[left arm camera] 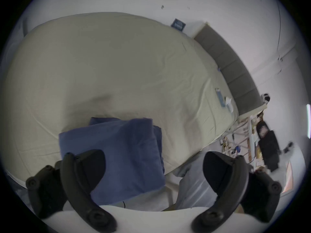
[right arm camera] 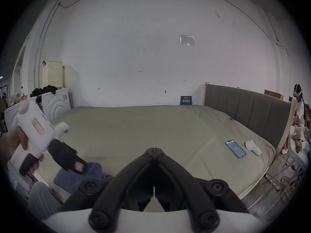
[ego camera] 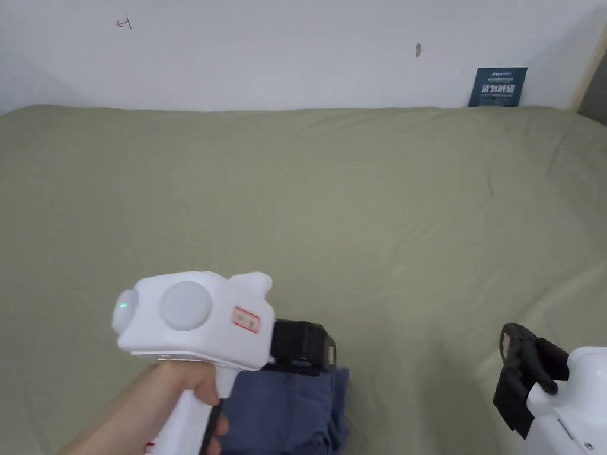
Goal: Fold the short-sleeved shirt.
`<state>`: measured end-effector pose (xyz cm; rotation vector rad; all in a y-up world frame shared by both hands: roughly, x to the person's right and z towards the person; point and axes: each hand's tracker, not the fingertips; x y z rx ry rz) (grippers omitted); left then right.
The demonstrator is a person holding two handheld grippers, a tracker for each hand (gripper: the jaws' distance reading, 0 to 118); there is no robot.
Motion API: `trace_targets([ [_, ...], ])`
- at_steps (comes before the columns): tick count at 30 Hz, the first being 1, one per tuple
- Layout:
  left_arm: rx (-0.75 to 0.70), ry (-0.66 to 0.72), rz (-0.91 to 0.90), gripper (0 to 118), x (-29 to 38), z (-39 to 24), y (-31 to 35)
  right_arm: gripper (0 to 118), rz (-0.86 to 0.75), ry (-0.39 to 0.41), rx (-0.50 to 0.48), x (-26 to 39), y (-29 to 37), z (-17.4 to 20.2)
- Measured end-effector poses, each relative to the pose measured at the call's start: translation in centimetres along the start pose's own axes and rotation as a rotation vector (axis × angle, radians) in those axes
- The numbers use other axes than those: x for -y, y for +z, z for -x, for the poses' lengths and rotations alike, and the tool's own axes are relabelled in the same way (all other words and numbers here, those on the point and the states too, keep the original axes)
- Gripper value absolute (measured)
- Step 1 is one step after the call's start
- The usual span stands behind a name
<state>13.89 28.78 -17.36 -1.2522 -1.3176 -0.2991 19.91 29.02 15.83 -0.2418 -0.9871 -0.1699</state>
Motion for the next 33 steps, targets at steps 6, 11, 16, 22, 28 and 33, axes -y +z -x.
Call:
trace_targets([
  [6, 0.130, 0.126, -0.097, 0, 1.7, 6.4, 0.4, 1, 0.032, -0.028, -0.024, 0.4, -0.9, 0.5],
  [11, 0.377, 0.141, 0.016, 0, 2.3, 7.0, -6.6, 1, 0.053, -0.018, -0.014, 1.0, -1.2, 1.2],
  [16, 0.343, 0.154, 0.065, 0, 3.4, 6.4, -13.0, 1, 0.090, 0.004, -0.010, 1.7, -1.6, 1.1],
  [22, 0.370, 0.113, 0.026, 0, 2.8, 6.1, -9.3, 1, 0.117, 0.021, -0.024, 2.1, -2.0, 1.8],
  [28, 0.211, 0.021, -0.132, 0, 2.5, 7.7, 1.2, 1, 0.273, -0.068, -0.369, 2.1, -5.5, 6.0],
  [33, 0.070, 0.076, -0.155, 0, 3.2, 12.3, 5.4, 1, 0.618, -0.536, -0.790, 5.3, -13.8, 7.8],
])
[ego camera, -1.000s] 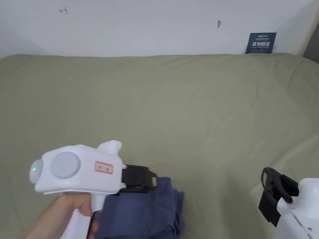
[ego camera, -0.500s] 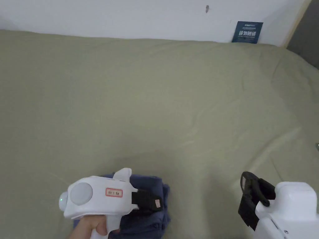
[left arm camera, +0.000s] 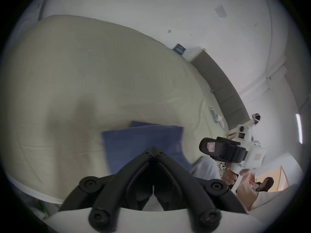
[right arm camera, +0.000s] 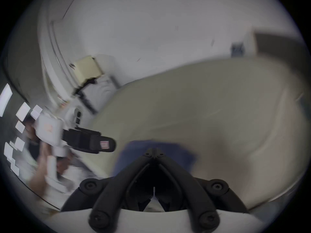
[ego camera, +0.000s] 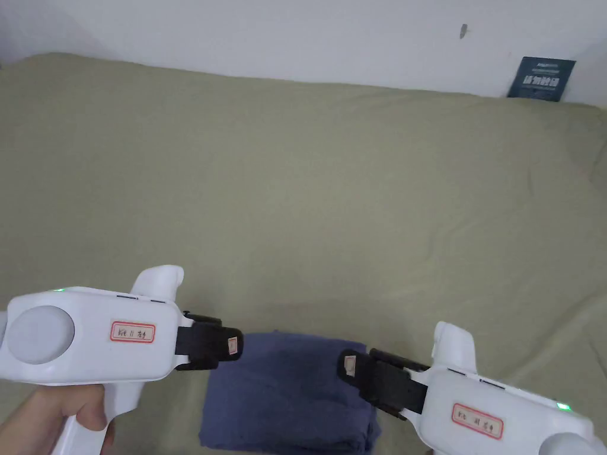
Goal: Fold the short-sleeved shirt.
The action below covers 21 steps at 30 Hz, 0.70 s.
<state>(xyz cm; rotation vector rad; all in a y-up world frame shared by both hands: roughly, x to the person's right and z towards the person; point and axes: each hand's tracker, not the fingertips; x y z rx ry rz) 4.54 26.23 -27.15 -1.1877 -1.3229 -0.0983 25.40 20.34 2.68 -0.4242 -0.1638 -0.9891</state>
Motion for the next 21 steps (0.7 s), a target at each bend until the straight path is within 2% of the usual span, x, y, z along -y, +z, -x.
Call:
trace_targets([
  [1, -0.033, 0.024, -0.005, 0, 0.0, 1.0, 0.2, 1, 0.037, -0.041, -0.045, -0.1, -1.5, -1.3],
  [3, -0.059, 0.048, 0.005, 0, 0.2, 2.8, 0.1, 1, 0.128, -0.105, -0.072, -0.2, -4.1, -3.9],
  [5, -0.053, 0.076, 0.030, 0, 0.2, 4.2, -0.3, 1, 0.185, -0.205, -0.124, 0.0, -5.5, -6.6],
  [7, -0.056, 0.092, 0.045, 0, 0.4, 5.6, -1.2, 1, 0.204, -0.324, -0.126, 0.7, -6.2, -9.6],
  [9, -0.031, 0.126, 0.080, 0, 0.4, 6.6, -2.0, 1, 0.216, -0.402, -0.209, 1.3, -6.3, -12.2],
  [11, -0.008, 0.137, 0.090, 0, 0.7, 6.7, -2.5, 1, 0.179, -0.434, -0.247, 1.6, -5.8, -12.6],
  [12, 0.030, 0.137, 0.109, 23, 0.7, 6.9, -2.8, 1, 0.180, -0.427, -0.237, 1.5, -5.7, -12.5],
  [14, 0.099, 0.129, 0.138, 102, 0.8, 6.8, -3.3, 1, 0.184, -0.412, -0.227, 1.4, -5.8, -12.2],
  [15, 0.149, 0.121, 0.149, 113, 0.9, 6.7, -4.1, 1, 0.185, -0.411, -0.227, 1.4, -5.9, -12.0],
  [16, 0.177, 0.126, 0.167, 118, 1.0, 6.6, -4.9, 1, 0.189, -0.413, -0.229, 1.4, -5.9, -12.1],
  [17, 0.211, 0.157, 0.118, 118, 0.7, 6.8, -5.5, 1, 0.190, -0.418, -0.231, 1.3, -5.9, -12.1],
  [21, 0.319, 0.228, 0.206, 117, 1.6, 7.6, -9.4, 1, 0.191, -0.423, -0.234, 1.4, -5.9, -12.1],
])
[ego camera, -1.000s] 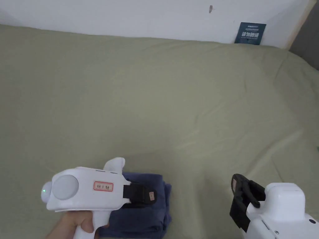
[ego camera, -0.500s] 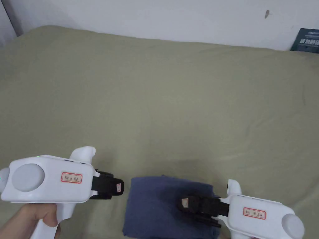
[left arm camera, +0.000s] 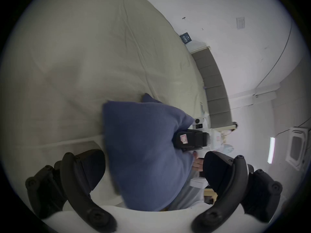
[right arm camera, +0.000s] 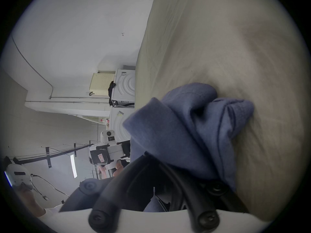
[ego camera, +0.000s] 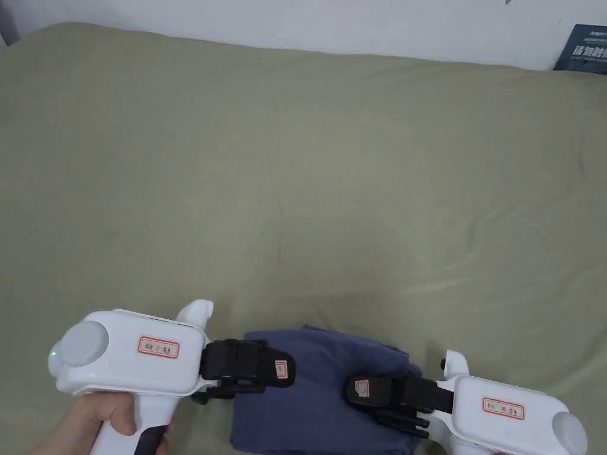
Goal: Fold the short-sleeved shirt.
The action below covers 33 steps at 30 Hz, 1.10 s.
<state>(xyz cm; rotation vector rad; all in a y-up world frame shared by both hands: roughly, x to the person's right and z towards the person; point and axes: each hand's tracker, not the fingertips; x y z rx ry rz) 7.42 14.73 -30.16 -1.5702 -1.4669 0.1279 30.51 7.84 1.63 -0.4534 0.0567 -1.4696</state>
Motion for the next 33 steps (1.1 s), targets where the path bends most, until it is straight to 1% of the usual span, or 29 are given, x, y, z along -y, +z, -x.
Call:
trace_targets([
  [2, 0.082, 0.028, 0.015, 115, -0.7, 1.0, -1.1, 1, 0.000, -0.007, -0.004, 0.0, 0.0, 0.0],
  [4, 0.067, 0.020, 0.006, 115, -0.6, 1.5, -1.9, 1, 0.001, -0.009, -0.004, 0.0, 0.0, 0.1],
  [5, 0.071, 0.012, 0.005, 111, -0.7, 0.9, -1.1, 1, 0.002, -0.009, -0.003, 0.0, -0.1, 0.1],
  [6, 0.059, -0.012, 0.000, 96, -0.5, 0.8, -0.8, 1, 0.002, -0.008, -0.003, -0.1, 0.0, 0.1],
  [7, -0.008, -0.044, -0.011, 59, -0.4, 1.0, -0.6, 1, 0.002, -0.007, -0.004, -0.1, 0.1, 0.1],
  [8, -0.093, -0.044, -0.016, 26, -0.3, 1.3, -0.7, 1, 0.001, -0.006, -0.005, -0.1, 0.1, 0.1],
  [9, -0.087, -0.018, -0.011, 26, -0.5, 1.4, -0.5, 1, 0.002, -0.002, -0.004, -0.1, 0.1, 0.2],
  [10, -0.008, 0.020, 0.011, 26, -0.3, 1.8, -0.4, 1, 0.005, 0.011, 0.009, -0.2, 0.1, 0.3],
  [11, 0.001, 0.029, -0.006, 26, -0.2, 1.8, -0.3, 1, 0.003, 0.019, 0.013, -0.1, 0.1, 0.5],
  [13, -0.011, 0.005, -0.009, 26, -0.3, 1.1, -0.2, 1, 0.000, 0.022, 0.024, -0.1, 0.1, 0.8],
  [15, -0.017, 0.005, -0.014, 26, 0.0, 1.0, 0.1, 1, -0.008, 0.047, 0.049, 0.0, 0.3, 1.5],
  [16, -0.019, 0.003, -0.014, 26, 0.2, 0.9, 0.4, 1, -0.019, 0.063, 0.073, 0.2, 0.4, 2.2],
  [17, -0.024, -0.003, -0.020, 26, -0.2, 0.4, 0.6, 1, -0.033, 0.094, 0.100, 0.3, 0.7, 3.1],
  [18, -0.025, -0.014, -0.019, 26, -0.2, 0.4, 1.2, 1, -0.071, 0.151, 0.148, 0.6, 1.2, 4.5],
  [20, -0.048, -0.024, -0.038, 26, -0.3, 0.4, 2.8, 1, -0.148, 0.301, 0.229, 1.6, 2.5, 7.8],
  [22, -0.087, -0.040, -0.055, 26, -1.0, 0.6, 5.2, 1, -0.251, 0.515, 0.387, 3.3, 4.0, 12.0],
  [24, -0.125, -0.038, -0.087, 26, -1.2, 1.7, 8.3, 1, -0.405, 0.757, 0.594, 5.8, 4.8, 15.8],
  [25, -0.148, -0.027, -0.111, 26, -2.1, 2.3, 9.9, 1, -0.477, 0.845, 0.652, 7.1, 5.2, 17.4],
  [26, -0.163, -0.024, -0.118, 26, -2.3, 3.0, 11.4, 1, -0.544, 0.906, 0.692, 8.1, 5.4, 18.5],
  [27, -0.182, -0.020, -0.134, 26, -2.5, 3.8, 13.3, 1, -0.621, 0.954, 0.734, 9.1, 5.7, 19.5],
  [28, -0.214, -0.013, -0.147, 26, -3.1, 4.5, 15.1, 1, -0.652, 0.986, 0.753, 9.7, 5.9, 20.3],
  [29, -0.235, -0.009, -0.159, 26, -3.8, 5.1, 16.6, 1, -0.690, 1.004, 0.770, 10.2, 6.0, 20.9],
  [30, -0.266, 0.003, -0.174, 26, -4.2, 5.8, 18.4, 1, -0.763, 1.022, 0.808, 10.6, 6.3, 21.0],
  [32, -0.318, 0.002, -0.188, 26, -5.4, 7.2, 21.7, 1, -0.810, 1.039, 0.824, 10.9, 6.5, 21.8],
  [33, -0.340, 0.003, -0.191, 26, -6.2, 8.0, 23.1, 1, -0.859, 1.053, 0.849, 11.1, 6.5, 22.0],
])
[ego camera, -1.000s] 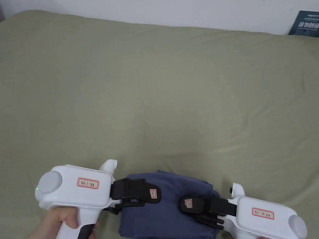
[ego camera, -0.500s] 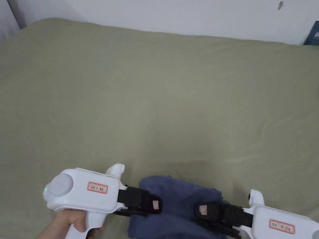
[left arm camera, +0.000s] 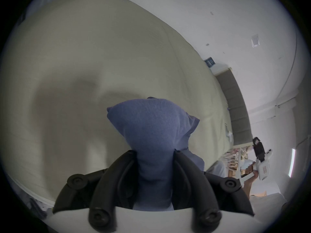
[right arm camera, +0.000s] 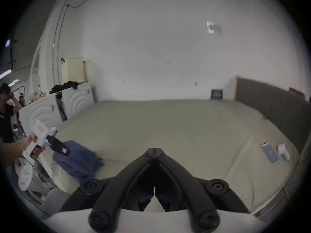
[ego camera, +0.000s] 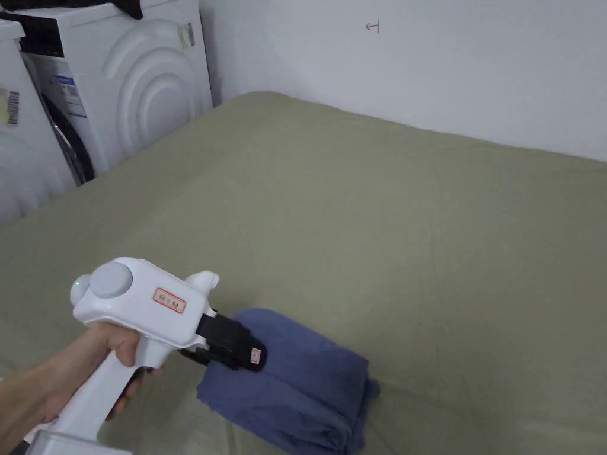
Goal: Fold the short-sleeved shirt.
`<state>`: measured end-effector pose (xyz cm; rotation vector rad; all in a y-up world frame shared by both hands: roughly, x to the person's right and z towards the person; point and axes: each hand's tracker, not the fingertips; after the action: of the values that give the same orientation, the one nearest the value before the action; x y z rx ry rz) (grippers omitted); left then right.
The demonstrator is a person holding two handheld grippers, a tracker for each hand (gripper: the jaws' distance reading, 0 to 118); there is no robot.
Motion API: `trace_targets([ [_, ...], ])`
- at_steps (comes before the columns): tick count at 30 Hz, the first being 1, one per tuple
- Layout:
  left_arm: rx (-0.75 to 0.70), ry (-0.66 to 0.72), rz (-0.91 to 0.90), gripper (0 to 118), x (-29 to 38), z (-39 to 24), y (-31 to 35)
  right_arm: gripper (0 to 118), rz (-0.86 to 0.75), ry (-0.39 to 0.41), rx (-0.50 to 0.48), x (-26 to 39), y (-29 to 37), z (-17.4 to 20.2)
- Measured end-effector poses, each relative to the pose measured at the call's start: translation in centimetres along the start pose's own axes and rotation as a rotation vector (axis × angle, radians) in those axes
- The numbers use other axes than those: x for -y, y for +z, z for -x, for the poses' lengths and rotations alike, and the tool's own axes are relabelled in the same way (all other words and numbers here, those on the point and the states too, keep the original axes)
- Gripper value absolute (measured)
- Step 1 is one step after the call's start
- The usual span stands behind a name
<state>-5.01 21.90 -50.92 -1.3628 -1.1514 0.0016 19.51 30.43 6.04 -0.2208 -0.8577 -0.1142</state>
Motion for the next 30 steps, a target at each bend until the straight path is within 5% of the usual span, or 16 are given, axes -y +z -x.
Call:
trace_targets([
  [5, -0.101, 0.005, -0.002, 26, -4.5, 4.4, 3.8, 1, -0.074, 0.062, 0.120, -1.2, -0.6, 0.3],
  [14, -0.222, -0.048, 0.056, 30, -10.7, 6.9, 5.4, 1, -0.018, 0.025, 0.107, -0.8, -3.2, 0.3],
  [17, -0.234, -0.055, 0.056, 102, -10.7, 7.3, 5.5, 1, 0.002, 0.013, 0.085, -0.4, -4.0, 0.5],
  [18, -0.254, -0.068, 0.039, 118, -10.5, 7.1, 5.6, 1, 0.006, 0.018, 0.081, -0.3, -4.2, 0.5],
  [24, -0.369, -0.059, -0.101, 118, -8.6, 5.1, 8.5, 1, 0.006, 0.013, 0.044, -0.4, -5.0, -0.9],
  [26, -0.400, -0.061, -0.182, 113, -7.7, 3.2, 9.5, 1, 0.010, 0.010, 0.027, -0.4, -5.1, -1.4],
  [27, -0.397, -0.057, -0.213, 100, -7.2, 2.1, 9.8, 1, 0.014, 0.010, 0.013, -0.4, -5.1, -1.7],
  [28, -0.388, -0.060, -0.271, 74, -6.5, 1.1, 10.2, 1, 0.015, 0.012, 0.003, -0.4, -5.0, -1.8],
  [30, -0.396, -0.140, -0.307, 0, -5.0, -2.3, 9.0, 1, 0.013, 0.012, -0.028, -0.6, -4.9, -2.1],
])
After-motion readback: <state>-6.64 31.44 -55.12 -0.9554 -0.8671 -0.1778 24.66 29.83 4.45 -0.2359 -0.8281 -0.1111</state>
